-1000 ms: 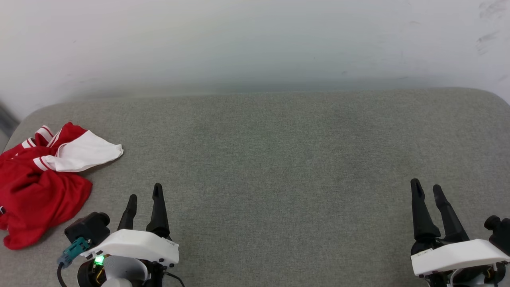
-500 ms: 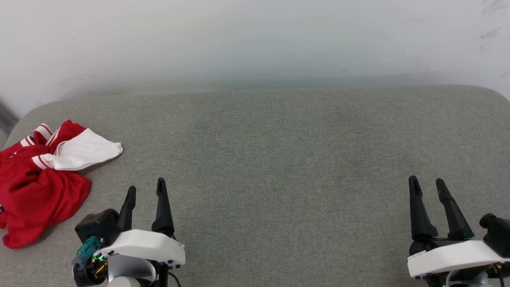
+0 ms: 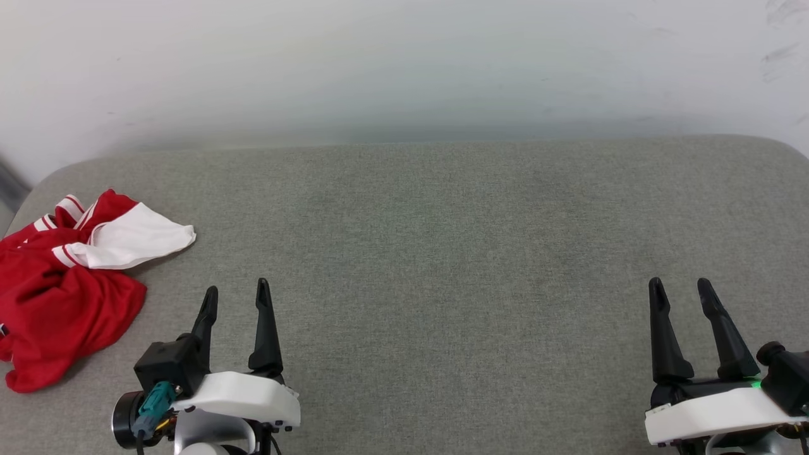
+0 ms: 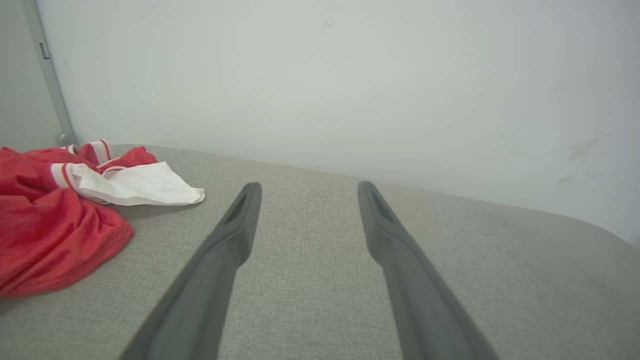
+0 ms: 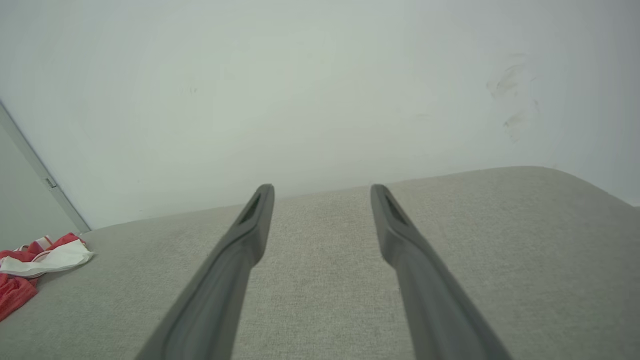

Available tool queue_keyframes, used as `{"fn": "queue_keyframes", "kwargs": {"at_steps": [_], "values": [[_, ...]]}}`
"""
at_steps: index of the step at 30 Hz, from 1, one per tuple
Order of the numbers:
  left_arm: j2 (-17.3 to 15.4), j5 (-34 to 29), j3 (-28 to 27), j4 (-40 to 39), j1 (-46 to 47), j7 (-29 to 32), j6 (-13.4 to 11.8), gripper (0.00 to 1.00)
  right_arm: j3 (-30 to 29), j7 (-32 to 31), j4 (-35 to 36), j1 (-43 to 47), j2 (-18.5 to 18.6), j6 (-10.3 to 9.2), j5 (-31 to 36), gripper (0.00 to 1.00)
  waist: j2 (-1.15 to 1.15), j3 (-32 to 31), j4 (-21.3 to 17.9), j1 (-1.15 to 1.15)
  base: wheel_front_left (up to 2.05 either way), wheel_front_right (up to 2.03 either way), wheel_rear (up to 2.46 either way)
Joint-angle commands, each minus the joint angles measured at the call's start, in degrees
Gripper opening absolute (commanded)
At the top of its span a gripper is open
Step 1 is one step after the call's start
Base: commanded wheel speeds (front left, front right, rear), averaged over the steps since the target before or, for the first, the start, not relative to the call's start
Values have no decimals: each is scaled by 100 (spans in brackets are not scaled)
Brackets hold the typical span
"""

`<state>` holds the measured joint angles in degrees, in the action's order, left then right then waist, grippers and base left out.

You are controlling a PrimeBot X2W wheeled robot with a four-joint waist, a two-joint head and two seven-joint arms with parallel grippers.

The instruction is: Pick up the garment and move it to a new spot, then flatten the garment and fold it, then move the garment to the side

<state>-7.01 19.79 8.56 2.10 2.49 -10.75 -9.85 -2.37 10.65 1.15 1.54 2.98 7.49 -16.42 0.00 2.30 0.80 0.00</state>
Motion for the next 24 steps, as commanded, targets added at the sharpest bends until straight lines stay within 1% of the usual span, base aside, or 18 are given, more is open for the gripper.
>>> {"fn": "queue_keyframes", "kwargs": {"at_steps": [1, 15, 24], "values": [[-17, -138, 4, -82, -49, -50, 31, 100, -1, 55, 87, 47, -13, 1, 129, 100, 0, -3, 2, 0, 0, 0, 0], [82, -805, -62, -119, -204, -225, 270, 100, -12, 222, 158, 199, -15, 0, 670, 100, 0, -24, -4, 0, 0, 0, 0], [142, -1245, -109, -88, -310, -317, 381, 100, -1, 324, 165, 280, -17, 0, 943, 100, 0, -44, -16, 0, 0, 0, 0]]}}
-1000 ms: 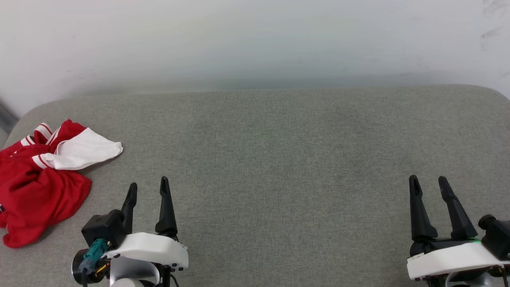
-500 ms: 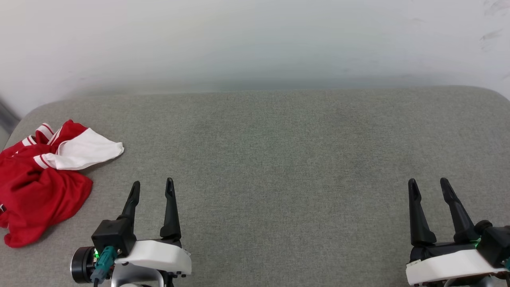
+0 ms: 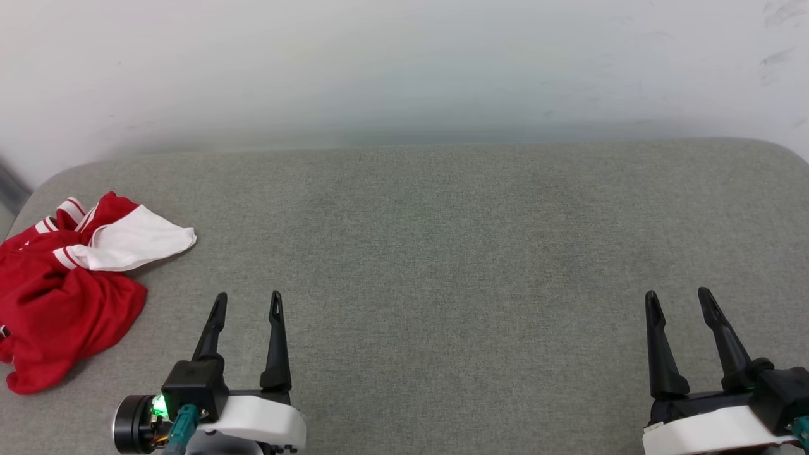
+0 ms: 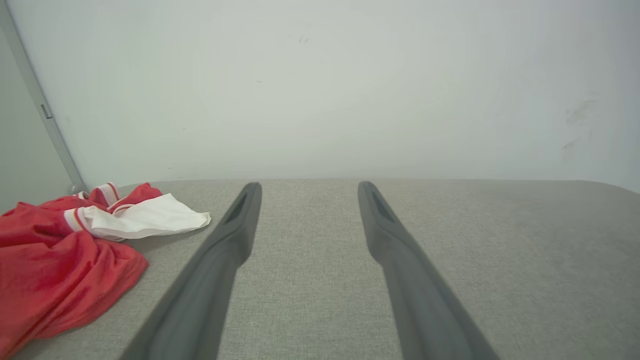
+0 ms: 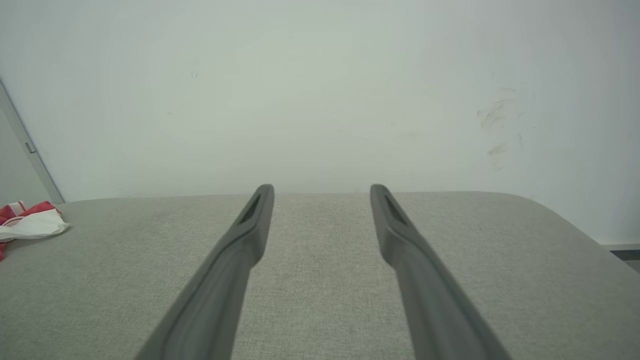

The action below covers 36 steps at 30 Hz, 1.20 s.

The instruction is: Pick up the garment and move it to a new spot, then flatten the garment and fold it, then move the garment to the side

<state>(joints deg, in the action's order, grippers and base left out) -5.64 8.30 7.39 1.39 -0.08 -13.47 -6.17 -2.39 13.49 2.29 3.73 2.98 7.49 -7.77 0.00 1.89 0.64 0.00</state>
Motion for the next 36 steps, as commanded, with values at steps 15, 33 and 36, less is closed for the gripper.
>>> {"fn": "queue_keyframes", "kwargs": {"at_steps": [15, 33, 36], "values": [[159, -605, -130, 90, -131, -188, 255, 100, 70, 173, 25, 174, -19, -1, 279, 100, 0, -1, 18, 0, 0, 0, 0], [258, -529, -345, 244, -123, -188, 467, 100, 102, 173, -121, 176, -19, -1, -69, 100, 0, 40, 30, 0, 0, 0, 0], [266, -512, -380, 266, -57, -187, 496, 100, 75, 173, -95, 171, -20, -1, -95, 100, 0, 77, 169, 0, 0, 0, 0]]}}
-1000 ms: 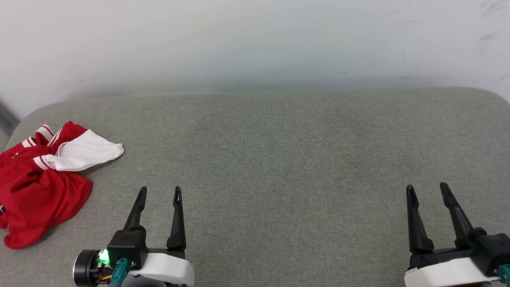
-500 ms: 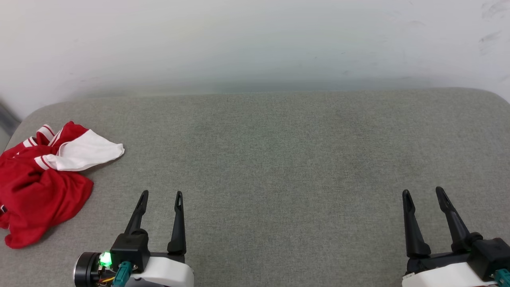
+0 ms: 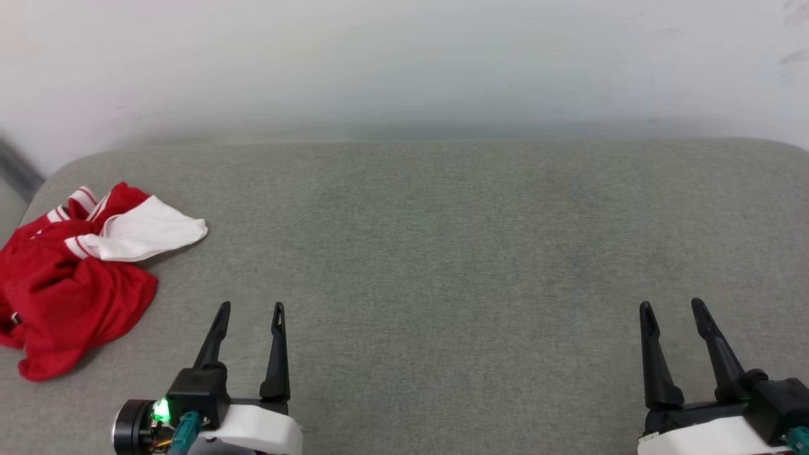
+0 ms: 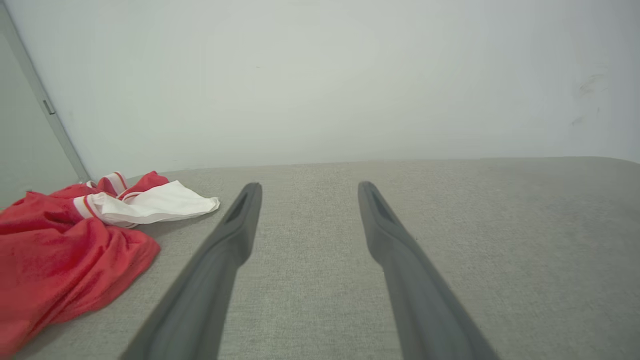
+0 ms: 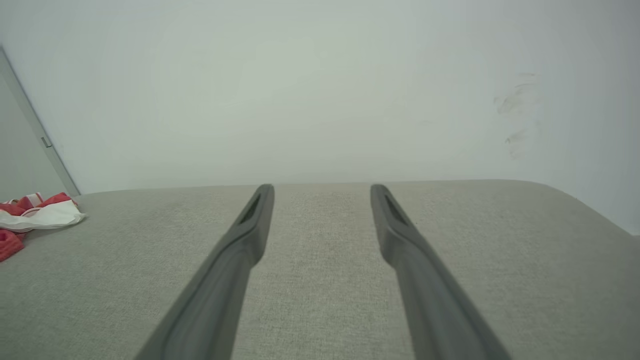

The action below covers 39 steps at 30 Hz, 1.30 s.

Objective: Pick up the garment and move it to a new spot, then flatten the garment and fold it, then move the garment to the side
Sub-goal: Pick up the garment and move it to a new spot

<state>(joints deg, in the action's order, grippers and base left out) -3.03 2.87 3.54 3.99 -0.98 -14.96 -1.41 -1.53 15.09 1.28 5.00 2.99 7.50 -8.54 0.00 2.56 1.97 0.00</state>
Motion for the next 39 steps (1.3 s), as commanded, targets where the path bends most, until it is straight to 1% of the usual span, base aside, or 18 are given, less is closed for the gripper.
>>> {"fn": "queue_keyframes", "kwargs": {"at_steps": [1, 2, 3, 9, 19, 27, 33, 39], "values": [[5, 57, -18, 10, 48, -33, 23, 100, -4, 12, 7, 49, -21, -2, -24, 100, 0, 15, 85, 0, 0, 0, 0], [8, 43, -34, 16, 63, -32, 21, 100, 7, 12, 12, 51, -21, -2, -23, 100, 0, 20, 132, 0, 0, 0, 0], [10, 34, -48, 31, 106, -27, 36, 100, -9, 12, 30, 61, -21, -2, -21, 100, 0, 36, 269, 0, 0, 0, 0], [14, 54, -98, 57, 144, -27, 54, 100, 0, 12, 49, 72, -21, -2, -17, 100, 0, 65, 778, 0, 0, 0, 0], [15, 196, -206, 65, 156, -26, -13, 100, 32, 12, 86, 21, -20, -2, 62, 100, 0, 125, 1698, 0, 0, 0, 0], [16, 336, -349, 56, 102, -26, -111, 100, 85, 12, 125, -22, -20, -2, 169, 100, 0, 197, 2272, 0, 0, 0, 0], [16, 369, -417, 40, 81, -26, -150, 100, 103, 12, 137, -5, -20, -2, 208, 100, 0, 218, 2438, 0, 0, 0, 0], [15, 413, -477, 51, 139, -26, -136, 100, 129, 12, 149, -28, -20, -2, 231, 100, 0, 273, 2469, 0, 0, 0, 0]]}}
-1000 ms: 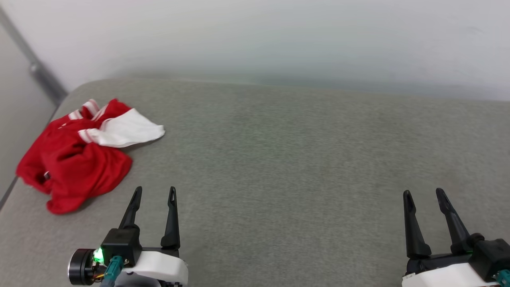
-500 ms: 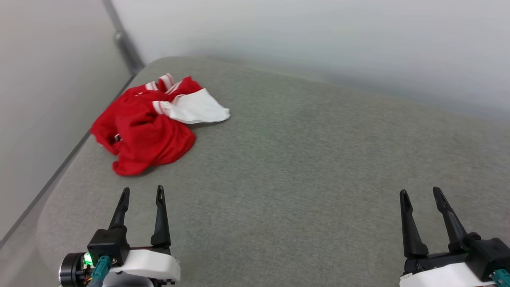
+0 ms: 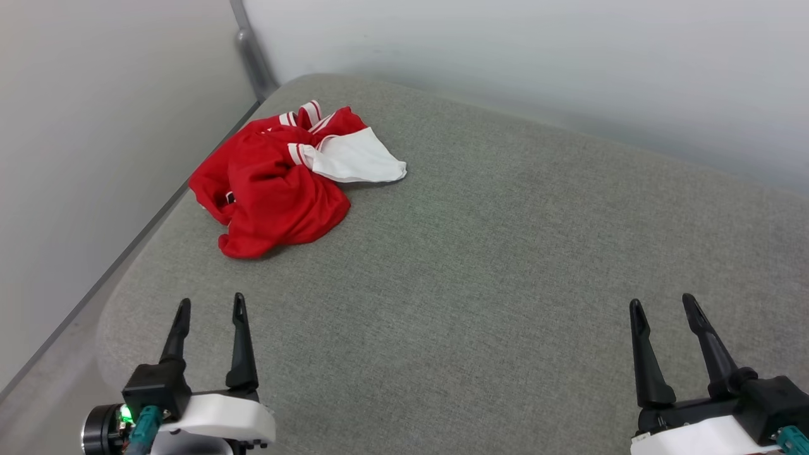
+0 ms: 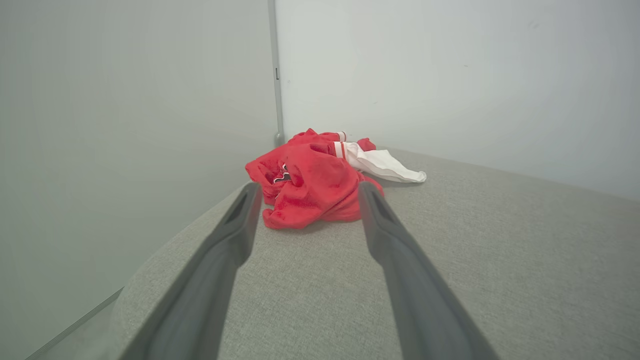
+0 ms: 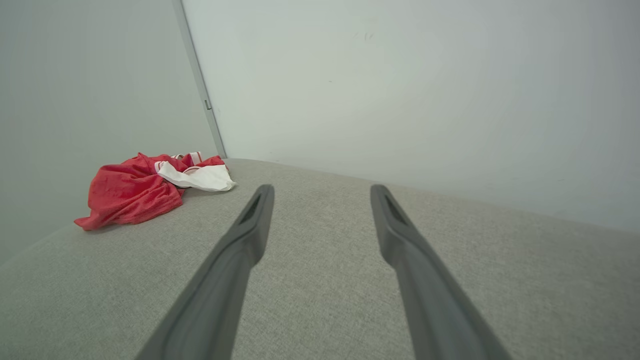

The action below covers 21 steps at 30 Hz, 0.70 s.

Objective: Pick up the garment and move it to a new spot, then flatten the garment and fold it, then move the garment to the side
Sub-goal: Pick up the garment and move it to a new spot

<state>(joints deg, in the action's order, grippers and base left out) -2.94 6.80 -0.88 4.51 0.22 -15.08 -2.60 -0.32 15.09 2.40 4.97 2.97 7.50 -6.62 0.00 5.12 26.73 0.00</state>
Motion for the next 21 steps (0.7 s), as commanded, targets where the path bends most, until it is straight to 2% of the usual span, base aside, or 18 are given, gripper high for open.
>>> {"fn": "queue_keyframes", "kwargs": {"at_steps": [1, 5, 11, 17, 21], "values": [[7, 56, -62, 21, 73, -14, 7, 100, 10, 12, 41, -48, -18, -2, 45, 100, 0, 36, -15, 0, 0, 0, 0], [-21, 72, -394, 98, 505, -15, 257, 100, 20, 12, 95, -158, -18, -2, 116, 100, 0, 202, -67, 0, 0, 0, 0], [-501, 150, -1191, 394, 1675, -14, 728, 100, 27, 12, 181, -383, -17, -2, 382, 100, 0, 686, -305, 0, 0, 0, 0], [-1023, 388, -1657, 805, 2947, -14, 914, 100, -114, 12, 327, -694, -15, -2, 659, 100, 0, 1356, -542, 0, 0, 0, 0], [-1426, 581, -1708, 1365, 3686, -13, 972, 100, -201, 12, 428, -864, -12, -2, 832, 100, 0, 1783, -663, 0, 0, 0, 0]]}}
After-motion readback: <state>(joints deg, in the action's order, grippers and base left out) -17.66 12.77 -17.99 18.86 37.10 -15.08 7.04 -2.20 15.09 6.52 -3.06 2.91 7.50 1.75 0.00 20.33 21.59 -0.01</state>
